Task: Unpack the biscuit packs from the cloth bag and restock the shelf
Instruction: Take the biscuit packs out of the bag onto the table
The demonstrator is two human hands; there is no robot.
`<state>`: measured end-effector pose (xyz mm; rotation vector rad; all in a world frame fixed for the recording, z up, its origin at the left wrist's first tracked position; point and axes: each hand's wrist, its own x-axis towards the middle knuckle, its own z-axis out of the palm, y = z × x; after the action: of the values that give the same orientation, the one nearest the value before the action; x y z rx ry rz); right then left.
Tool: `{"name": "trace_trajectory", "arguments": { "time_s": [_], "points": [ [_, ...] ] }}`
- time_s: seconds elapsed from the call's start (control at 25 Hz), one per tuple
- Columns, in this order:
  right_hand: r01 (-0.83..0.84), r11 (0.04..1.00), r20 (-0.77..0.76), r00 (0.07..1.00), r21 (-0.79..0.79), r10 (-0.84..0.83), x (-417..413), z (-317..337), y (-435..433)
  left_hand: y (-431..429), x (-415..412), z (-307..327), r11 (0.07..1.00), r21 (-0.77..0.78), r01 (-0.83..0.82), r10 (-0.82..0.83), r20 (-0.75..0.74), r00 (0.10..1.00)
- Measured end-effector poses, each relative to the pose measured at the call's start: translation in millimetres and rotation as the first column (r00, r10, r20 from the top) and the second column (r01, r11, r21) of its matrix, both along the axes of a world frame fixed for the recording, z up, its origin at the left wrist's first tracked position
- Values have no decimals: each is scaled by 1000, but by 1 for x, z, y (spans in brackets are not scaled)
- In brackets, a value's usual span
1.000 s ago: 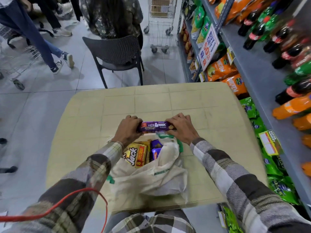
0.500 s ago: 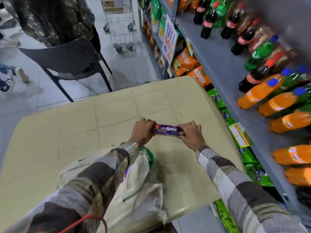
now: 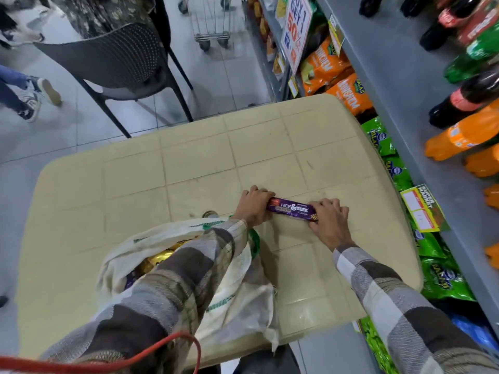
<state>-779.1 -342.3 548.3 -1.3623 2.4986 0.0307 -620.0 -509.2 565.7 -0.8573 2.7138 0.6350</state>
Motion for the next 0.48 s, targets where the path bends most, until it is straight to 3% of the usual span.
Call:
{"name": "trace_trajectory", "arguments": {
  "time_s": [0.08, 0.2, 0.28, 0.48],
  "points": [
    [4, 999, 32, 999, -44, -3, 10, 9, -8, -17, 21, 18, 997, 62, -45, 53, -145, 988],
    [-15, 977, 81, 996, -212, 33, 35, 26, -31, -49, 77, 47, 951, 229, -208, 293, -451, 843],
    [-59, 951, 133, 986, -304, 103, 58, 40, -52, -60, 123, 63, 929, 255, -268, 363, -492, 791],
    [-281, 866, 267, 872, -415, 411, 119, 65, -87, -30, 198, 68, 915, 248, -319, 399, -425, 813]
  ]
}}
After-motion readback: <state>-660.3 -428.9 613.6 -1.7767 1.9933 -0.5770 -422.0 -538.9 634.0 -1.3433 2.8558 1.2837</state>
